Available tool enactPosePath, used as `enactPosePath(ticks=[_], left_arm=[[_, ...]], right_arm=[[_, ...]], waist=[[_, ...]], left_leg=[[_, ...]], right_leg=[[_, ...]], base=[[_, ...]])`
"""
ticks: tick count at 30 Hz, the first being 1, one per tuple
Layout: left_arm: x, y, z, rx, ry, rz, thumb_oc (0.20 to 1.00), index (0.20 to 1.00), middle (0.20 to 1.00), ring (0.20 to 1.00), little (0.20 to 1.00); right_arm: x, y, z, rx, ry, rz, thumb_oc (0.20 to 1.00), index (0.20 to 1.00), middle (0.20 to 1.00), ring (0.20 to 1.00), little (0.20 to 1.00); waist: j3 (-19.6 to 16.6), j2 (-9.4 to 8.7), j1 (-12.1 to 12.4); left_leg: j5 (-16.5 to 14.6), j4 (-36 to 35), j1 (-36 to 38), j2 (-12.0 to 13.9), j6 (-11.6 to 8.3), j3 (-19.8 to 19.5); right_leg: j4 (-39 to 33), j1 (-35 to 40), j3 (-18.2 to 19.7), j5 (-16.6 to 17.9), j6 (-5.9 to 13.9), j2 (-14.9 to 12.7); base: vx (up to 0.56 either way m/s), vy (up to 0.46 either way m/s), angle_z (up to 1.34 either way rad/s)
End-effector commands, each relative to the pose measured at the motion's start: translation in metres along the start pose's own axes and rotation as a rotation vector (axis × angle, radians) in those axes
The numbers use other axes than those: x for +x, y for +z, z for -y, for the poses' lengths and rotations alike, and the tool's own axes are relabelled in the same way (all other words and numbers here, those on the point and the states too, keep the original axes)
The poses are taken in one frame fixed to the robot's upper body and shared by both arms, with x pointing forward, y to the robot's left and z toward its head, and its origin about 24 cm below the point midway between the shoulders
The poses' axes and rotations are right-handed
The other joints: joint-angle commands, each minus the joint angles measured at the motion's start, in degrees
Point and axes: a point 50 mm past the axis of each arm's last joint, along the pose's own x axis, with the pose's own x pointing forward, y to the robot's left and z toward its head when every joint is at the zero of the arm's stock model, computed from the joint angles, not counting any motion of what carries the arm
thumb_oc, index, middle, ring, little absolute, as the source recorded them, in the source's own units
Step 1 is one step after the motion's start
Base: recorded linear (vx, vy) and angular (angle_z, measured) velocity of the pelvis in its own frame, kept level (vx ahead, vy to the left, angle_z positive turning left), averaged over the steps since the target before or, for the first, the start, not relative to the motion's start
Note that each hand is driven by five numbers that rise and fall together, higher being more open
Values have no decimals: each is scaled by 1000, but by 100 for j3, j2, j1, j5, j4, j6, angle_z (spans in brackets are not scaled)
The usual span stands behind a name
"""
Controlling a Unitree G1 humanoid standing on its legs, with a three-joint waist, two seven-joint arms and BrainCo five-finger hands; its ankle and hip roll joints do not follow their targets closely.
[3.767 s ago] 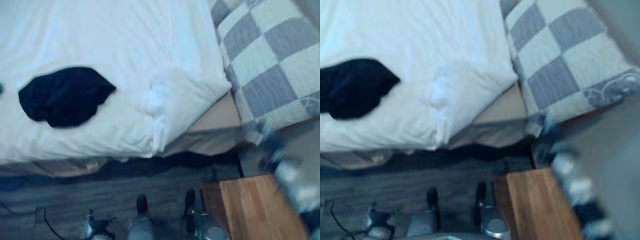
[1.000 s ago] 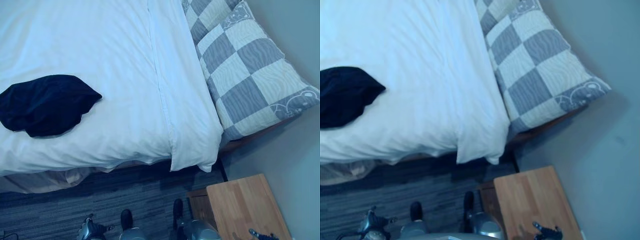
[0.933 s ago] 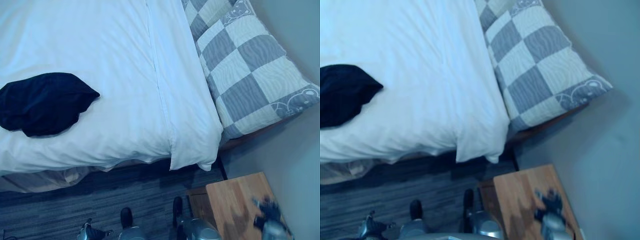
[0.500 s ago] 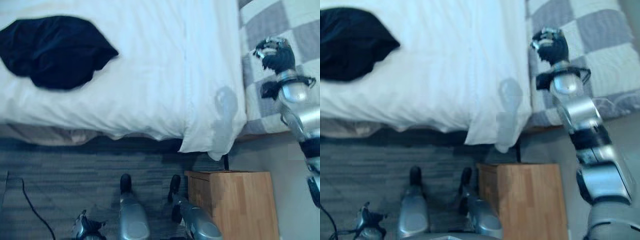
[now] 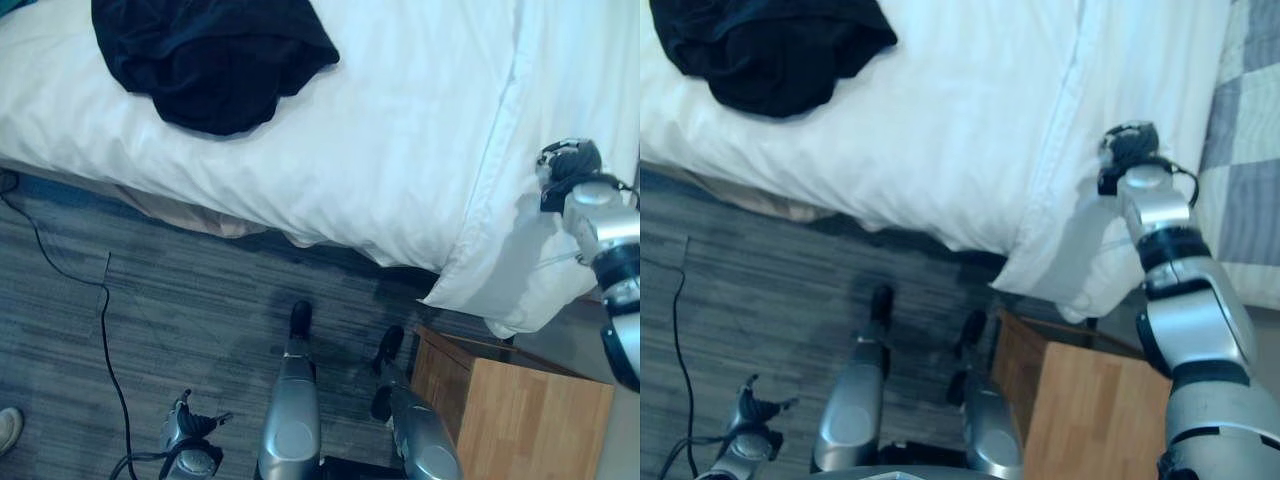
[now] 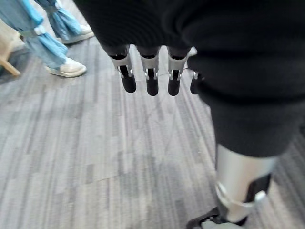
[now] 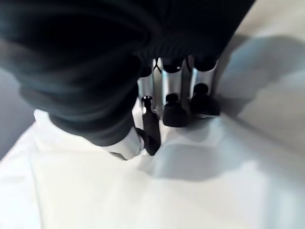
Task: Tidy up the quilt and then pick up the clothes from the bed and put them into the laundry hamper.
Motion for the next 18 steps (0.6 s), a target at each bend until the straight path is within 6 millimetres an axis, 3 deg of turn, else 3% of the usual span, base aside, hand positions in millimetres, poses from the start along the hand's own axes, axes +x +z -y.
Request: enactPosePath(ticks=[1, 4, 8, 11, 12, 14, 15, 16, 17, 18], left_arm=[[-9, -19, 6, -10, 23, -68, 1000, 1000, 1000, 1000, 1000], [-9, -12, 12, -53, 32, -72, 1000, 1000, 1000, 1000, 1000], [-13, -10, 24, -82, 23, -86, 1000, 1000, 1000, 1000, 1000], [-13, -10, 25, -77, 16, -87, 1000, 1000, 1000, 1000, 1000], [-12, -7, 28, -61, 3, -90, 1000, 1000, 1000, 1000, 1000], [-12, -4, 32, -48, -14, -89, 1000, 1000, 1000, 1000, 1000], [-12, -4, 33, -47, -16, -90, 1000, 1000, 1000, 1000, 1000], [-12, -3, 36, -47, -29, -93, 1000, 1000, 1000, 1000, 1000], [-13, -1, 42, -50, -49, -98, 1000, 1000, 1000, 1000, 1000], [-15, 0, 48, -53, -65, -105, 1000, 1000, 1000, 1000, 1000]], right_arm=[[-11, -46, 11, -26, -28, -99, 200, 200, 200, 200, 200], [-53, -108, -20, 30, 33, -179, 200, 200, 200, 200, 200], [-131, -196, -51, 5, 101, -330, 200, 200, 200, 200, 200], [-150, -215, -58, -24, 120, -379, 200, 200, 200, 200, 200], [-170, -244, -62, -70, 131, -478, 200, 200, 200, 200, 200], [-185, -271, -64, -119, 142, -599, 200, 200, 200, 200, 200], [-186, -274, -64, -124, 143, -608, 200, 200, 200, 200, 200], [-196, -290, -62, -166, 154, -691, 294, 294, 294, 294, 294], [-211, -308, -59, -219, 166, -798, 805, 805, 805, 805, 805], [-225, -321, -56, -257, 168, -877, 1000, 1000, 1000, 1000, 1000]], waist=[[-69, 96, -380], [-120, 63, -721], [-336, 54, -1132], [-442, 59, -1208], [-627, 104, -1251], [-796, 187, -1223], [-803, 197, -1217], [-880, 258, -1183], [-981, 347, -1145], [-1067, 414, -1115]], left_leg=[[-194, -44, -139, 266, -30, -50], [-233, -65, -3, 265, 27, 114], [-311, -47, 277, 236, 81, 334], [-338, -39, 384, 225, 88, 398], [-367, -50, 584, 204, 100, 468], [-378, -106, 767, 166, 113, 491], [-377, -116, 790, 162, 114, 493], [-374, -160, 888, 138, 123, 496], [-364, -239, 1019, 104, 139, 492], [-353, -300, 1114, 83, 147, 485]], right_leg=[[288, -20, 246, -377, 593, -340], [302, -32, 431, -364, 574, -320], [304, 77, 632, -334, 566, -326], [296, 152, 658, -327, 578, -342], [278, 321, 639, -321, 598, -386], [242, 499, 588, -326, 606, -433], [236, 522, 581, -327, 607, -437], [213, 620, 542, -334, 607, -463], [189, 726, 507, -336, 608, -487], [180, 801, 475, -340, 612, -506]], base=[[-69, 74, -16], [-65, 75, -18], [-42, 80, -38], [-5, 38, -31], [10, 44, -24], [21, 55, -15], [19, 75, -11], [35, 111, -3], [60, 164, 1], [76, 183, 1]])
